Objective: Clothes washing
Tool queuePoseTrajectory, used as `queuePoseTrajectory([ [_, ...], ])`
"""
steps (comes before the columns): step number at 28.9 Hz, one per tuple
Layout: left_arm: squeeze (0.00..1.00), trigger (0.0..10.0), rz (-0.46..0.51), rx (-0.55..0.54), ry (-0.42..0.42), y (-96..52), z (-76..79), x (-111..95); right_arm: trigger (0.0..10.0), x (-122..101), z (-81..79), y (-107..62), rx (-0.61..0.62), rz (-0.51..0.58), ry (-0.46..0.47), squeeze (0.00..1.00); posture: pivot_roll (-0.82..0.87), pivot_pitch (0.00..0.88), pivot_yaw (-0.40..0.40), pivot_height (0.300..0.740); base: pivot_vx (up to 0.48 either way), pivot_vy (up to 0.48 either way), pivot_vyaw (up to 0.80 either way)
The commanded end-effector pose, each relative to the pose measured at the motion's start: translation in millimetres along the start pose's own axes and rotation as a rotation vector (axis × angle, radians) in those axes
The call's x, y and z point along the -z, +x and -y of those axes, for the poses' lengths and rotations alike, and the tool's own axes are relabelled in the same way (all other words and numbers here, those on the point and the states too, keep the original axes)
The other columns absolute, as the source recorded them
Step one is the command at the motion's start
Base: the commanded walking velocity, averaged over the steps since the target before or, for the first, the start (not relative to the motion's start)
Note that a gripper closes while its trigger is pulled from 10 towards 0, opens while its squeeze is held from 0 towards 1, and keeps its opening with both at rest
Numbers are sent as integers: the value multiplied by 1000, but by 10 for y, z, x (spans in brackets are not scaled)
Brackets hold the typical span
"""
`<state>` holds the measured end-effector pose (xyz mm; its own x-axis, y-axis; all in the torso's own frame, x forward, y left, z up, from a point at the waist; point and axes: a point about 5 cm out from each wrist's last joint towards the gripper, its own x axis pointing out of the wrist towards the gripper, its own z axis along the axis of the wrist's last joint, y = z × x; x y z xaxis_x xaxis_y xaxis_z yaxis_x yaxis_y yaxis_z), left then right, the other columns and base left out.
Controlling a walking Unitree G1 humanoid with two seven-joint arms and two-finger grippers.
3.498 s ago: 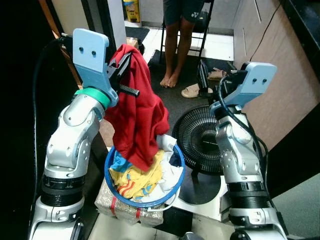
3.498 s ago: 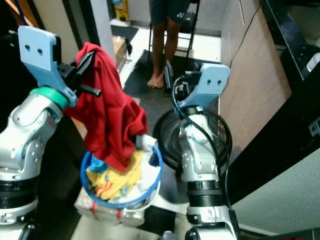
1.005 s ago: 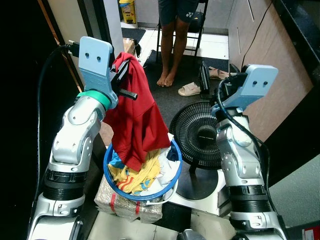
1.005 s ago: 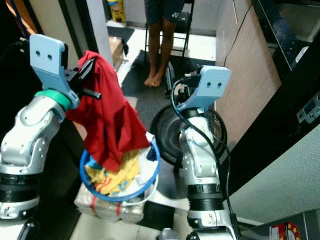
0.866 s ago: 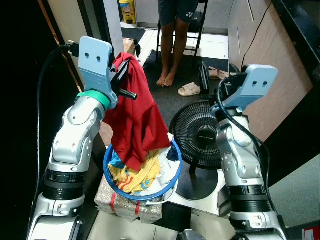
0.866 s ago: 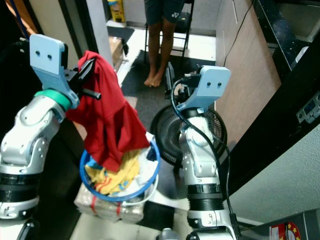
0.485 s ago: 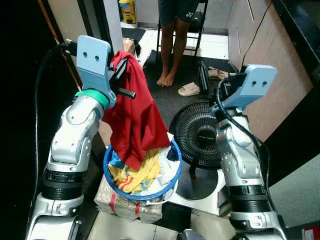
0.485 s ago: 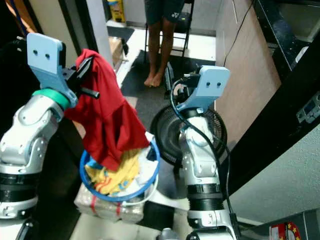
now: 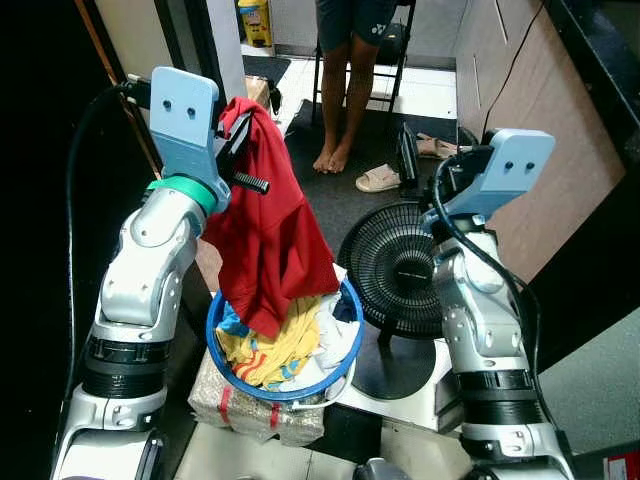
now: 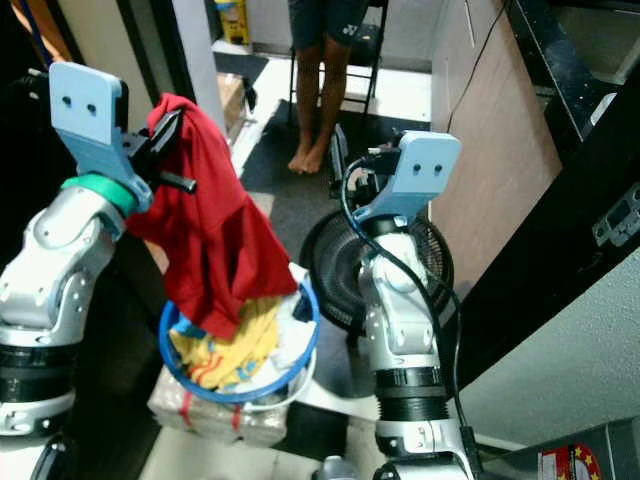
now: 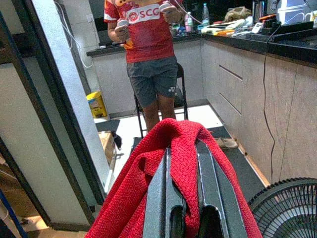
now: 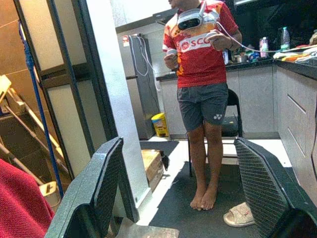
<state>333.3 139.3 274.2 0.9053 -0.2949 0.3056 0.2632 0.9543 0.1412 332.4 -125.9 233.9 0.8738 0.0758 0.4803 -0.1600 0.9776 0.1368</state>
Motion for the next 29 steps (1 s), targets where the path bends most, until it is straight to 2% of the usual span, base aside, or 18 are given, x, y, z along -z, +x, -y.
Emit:
queuePoseTrajectory([
  [1,0,10000,35,-11,15,4,-17,-57,10000,1,-11,12,-7,-7,-10,0,-118,0,53,726,0,0,0],
  [22,0,10000,30,-8,23,22,-28,-55,10000,-4,-12,20,4,-1,-4,0,-71,0,71,726,0,0,0],
  [29,0,10000,28,-27,24,-5,-87,-73,10000,10,-23,9,3,-6,5,0,-53,0,67,726,0,0,0],
])
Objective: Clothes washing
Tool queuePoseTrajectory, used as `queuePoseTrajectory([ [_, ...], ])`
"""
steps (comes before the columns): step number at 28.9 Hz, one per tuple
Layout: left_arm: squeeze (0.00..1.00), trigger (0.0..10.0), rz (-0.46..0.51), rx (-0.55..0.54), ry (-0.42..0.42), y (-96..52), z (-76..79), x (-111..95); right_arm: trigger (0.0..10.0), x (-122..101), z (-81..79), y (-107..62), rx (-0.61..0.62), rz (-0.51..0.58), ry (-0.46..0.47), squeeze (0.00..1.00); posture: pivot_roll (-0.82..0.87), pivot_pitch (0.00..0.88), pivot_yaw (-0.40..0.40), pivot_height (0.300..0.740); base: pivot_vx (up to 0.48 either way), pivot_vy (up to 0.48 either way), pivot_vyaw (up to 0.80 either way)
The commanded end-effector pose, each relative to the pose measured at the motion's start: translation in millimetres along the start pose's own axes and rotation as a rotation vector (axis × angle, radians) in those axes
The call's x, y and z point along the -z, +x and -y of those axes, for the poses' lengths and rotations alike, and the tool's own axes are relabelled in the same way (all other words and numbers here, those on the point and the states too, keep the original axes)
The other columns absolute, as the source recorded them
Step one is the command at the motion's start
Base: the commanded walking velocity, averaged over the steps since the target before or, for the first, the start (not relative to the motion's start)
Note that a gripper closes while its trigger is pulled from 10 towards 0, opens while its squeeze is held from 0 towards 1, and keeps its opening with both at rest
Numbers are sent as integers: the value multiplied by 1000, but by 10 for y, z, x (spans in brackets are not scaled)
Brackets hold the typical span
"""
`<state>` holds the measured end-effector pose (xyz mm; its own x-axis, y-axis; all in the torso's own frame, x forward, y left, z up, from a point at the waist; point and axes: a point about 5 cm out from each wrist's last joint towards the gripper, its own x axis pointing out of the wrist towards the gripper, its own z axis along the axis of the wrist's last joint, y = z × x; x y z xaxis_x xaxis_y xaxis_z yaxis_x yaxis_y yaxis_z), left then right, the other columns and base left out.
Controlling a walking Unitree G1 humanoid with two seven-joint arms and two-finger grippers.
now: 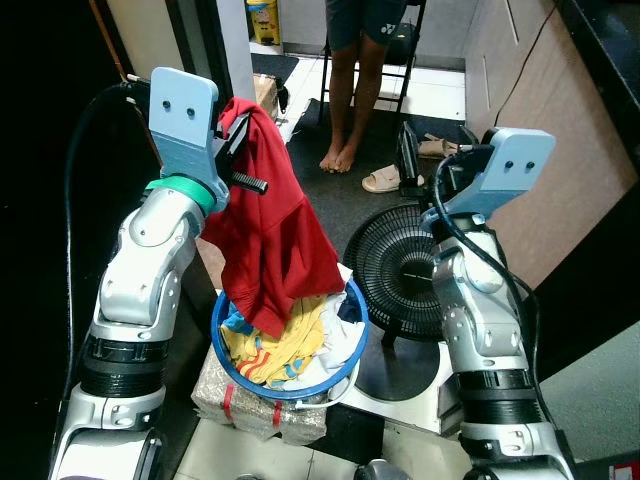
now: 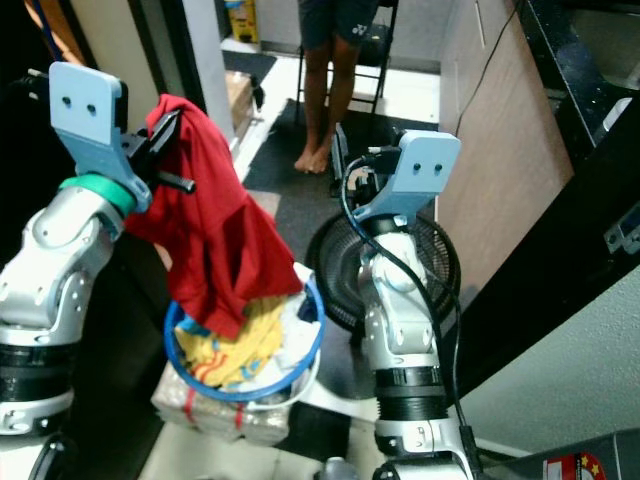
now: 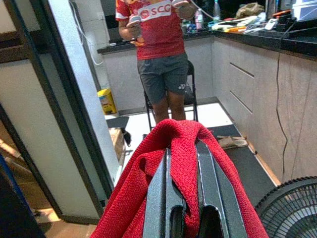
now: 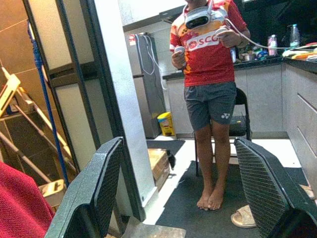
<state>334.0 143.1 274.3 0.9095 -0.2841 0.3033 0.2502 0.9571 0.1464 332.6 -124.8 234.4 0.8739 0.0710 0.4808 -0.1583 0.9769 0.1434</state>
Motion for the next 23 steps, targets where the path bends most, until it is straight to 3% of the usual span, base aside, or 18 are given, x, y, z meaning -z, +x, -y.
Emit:
queuePoseTrajectory([
  [1,0,10000,34,-19,16,-4,-63,-88,10000,9,-25,12,-5,-5,2,0,-48,0,65,726,0,0,0],
  [7,0,10000,51,-28,5,-4,-94,-145,10000,-54,-98,75,-32,24,8,0,-40,0,60,726,0,0,0],
  [23,0,10000,46,-5,0,-5,-40,-116,10000,-51,-89,59,-30,22,16,0,-47,0,64,726,0,0,-800],
])
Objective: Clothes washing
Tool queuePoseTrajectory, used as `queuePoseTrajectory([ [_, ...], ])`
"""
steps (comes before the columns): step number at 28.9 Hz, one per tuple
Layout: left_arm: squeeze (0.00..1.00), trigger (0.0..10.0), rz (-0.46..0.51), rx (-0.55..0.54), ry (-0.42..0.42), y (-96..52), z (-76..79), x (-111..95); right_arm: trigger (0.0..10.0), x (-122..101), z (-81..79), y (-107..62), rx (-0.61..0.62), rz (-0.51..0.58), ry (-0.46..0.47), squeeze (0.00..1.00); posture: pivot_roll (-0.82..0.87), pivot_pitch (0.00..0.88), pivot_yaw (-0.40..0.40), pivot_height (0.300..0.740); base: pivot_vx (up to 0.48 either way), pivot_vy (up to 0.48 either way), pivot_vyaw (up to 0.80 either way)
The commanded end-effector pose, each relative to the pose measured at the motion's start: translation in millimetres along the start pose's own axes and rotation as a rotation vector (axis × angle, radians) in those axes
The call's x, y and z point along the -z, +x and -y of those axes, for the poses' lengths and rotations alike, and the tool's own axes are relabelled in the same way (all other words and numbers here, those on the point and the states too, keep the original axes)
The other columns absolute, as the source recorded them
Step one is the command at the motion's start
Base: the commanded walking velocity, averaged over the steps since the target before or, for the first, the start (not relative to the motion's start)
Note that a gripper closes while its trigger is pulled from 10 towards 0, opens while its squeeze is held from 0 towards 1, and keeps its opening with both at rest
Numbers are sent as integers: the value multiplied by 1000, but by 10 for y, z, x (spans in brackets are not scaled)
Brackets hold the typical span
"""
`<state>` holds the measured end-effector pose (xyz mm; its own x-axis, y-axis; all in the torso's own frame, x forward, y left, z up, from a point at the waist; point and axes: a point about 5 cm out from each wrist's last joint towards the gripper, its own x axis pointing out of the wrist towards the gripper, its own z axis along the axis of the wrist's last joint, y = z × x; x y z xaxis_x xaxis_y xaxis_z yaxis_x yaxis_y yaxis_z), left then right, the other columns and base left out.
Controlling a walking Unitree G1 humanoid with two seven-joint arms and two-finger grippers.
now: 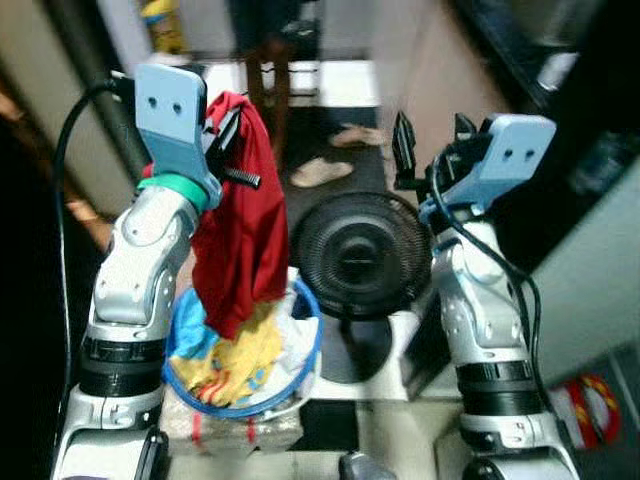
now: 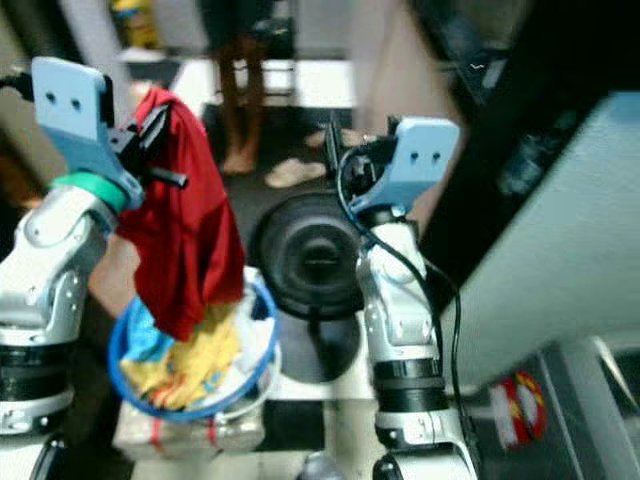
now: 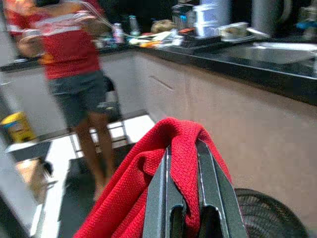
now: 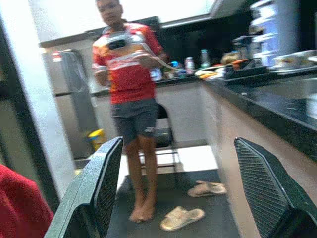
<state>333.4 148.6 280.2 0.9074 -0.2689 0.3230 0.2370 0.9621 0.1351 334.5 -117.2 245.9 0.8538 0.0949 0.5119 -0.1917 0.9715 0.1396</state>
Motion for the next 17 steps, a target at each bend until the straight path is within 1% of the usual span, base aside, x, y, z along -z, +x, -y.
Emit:
queuePoseTrajectory([
  [1,0,10000,28,13,6,-1,20,-63,10000,24,-3,-17,2,-9,3,0,-47,0,64,726,0,0,-800],
  [17,0,10000,24,17,9,-1,18,-54,10000,38,6,-16,5,-13,5,0,-48,0,69,726,0,0,-800],
])
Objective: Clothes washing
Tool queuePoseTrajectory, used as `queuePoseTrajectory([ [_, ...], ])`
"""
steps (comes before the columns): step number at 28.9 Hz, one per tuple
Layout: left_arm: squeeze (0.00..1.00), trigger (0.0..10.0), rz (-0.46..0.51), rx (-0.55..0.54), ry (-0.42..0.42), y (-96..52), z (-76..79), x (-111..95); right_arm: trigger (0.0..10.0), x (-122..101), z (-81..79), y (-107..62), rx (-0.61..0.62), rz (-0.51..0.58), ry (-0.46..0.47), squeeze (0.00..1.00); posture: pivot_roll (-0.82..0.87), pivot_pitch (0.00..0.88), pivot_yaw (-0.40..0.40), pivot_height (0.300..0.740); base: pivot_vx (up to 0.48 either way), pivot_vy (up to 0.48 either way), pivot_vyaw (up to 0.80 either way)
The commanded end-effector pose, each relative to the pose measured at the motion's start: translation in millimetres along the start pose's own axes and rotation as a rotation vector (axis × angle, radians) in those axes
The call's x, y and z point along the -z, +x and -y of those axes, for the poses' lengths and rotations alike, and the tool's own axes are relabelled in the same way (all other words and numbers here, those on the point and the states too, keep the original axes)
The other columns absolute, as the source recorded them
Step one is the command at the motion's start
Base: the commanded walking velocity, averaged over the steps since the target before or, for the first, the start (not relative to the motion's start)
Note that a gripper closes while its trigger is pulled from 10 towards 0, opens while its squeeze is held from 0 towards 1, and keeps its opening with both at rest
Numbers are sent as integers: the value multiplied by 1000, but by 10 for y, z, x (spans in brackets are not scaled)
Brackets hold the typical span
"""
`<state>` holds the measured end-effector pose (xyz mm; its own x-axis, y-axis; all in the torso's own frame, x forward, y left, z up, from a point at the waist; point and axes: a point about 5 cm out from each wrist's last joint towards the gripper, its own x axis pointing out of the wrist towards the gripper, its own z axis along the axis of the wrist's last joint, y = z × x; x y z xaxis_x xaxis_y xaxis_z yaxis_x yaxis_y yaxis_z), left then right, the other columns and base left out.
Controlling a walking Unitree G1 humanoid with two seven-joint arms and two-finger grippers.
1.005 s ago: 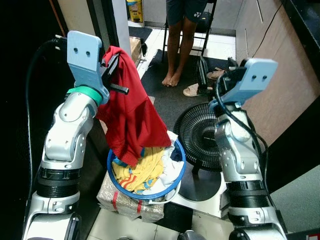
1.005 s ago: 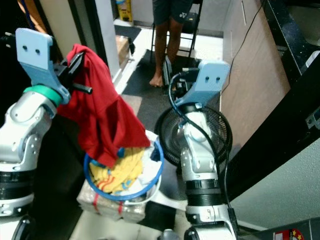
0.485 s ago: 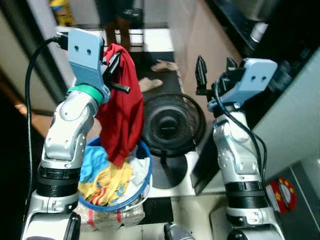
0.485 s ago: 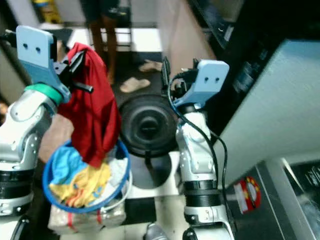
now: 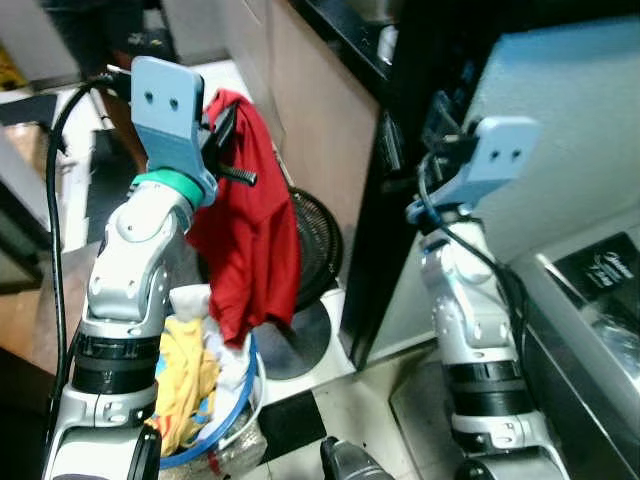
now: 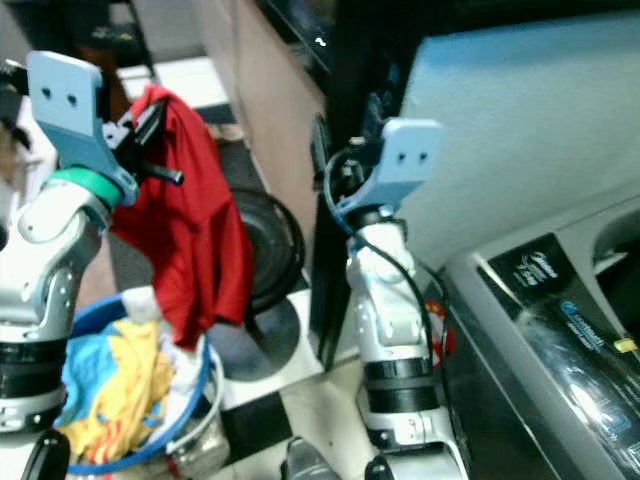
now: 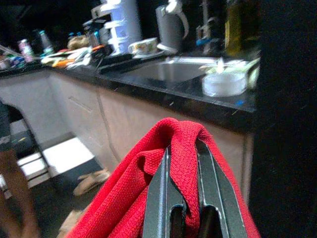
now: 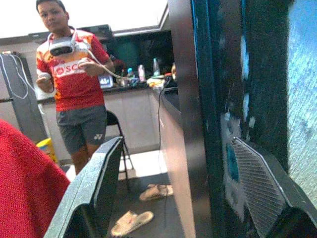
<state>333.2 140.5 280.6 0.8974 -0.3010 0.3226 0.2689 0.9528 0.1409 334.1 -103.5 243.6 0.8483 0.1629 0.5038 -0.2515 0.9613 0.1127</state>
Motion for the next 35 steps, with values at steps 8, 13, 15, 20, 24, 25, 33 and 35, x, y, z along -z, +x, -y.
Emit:
queuePoseTrajectory([
  [8,0,10000,14,-15,14,-26,-58,-25,10000,-4,139,-35,75,5,-3,0,-49,0,71,726,0,0,-800],
  [13,0,10000,-32,-1,50,-71,-50,127,10000,-5,138,-36,74,7,-5,0,-49,0,73,726,0,0,-800],
  [15,0,10000,-40,42,61,-135,11,159,10000,-6,137,-40,73,7,-5,0,-49,0,76,726,0,0,-800],
  [20,0,10000,28,167,73,-366,213,-61,10000,-55,121,-75,61,20,-18,0,-40,0,73,726,0,0,-800],
  [24,0,10000,80,262,101,-502,387,-248,10000,-153,69,-77,25,55,-44,0,-36,0,71,726,0,0,-800],
  [25,0,10000,80,262,101,-502,387,-248,10000,-153,69,-77,25,55,-44,0,-36,0,71,726,0,0,-800],
  [33,0,10000,119,194,52,-324,337,-314,10000,-271,31,15,12,105,-53,0,-44,0,70,726,0,0,-800],
  [35,0,10000,142,168,61,-252,276,-365,10000,-310,35,38,15,119,-50,0,-46,0,72,726,0,0,-800],
])
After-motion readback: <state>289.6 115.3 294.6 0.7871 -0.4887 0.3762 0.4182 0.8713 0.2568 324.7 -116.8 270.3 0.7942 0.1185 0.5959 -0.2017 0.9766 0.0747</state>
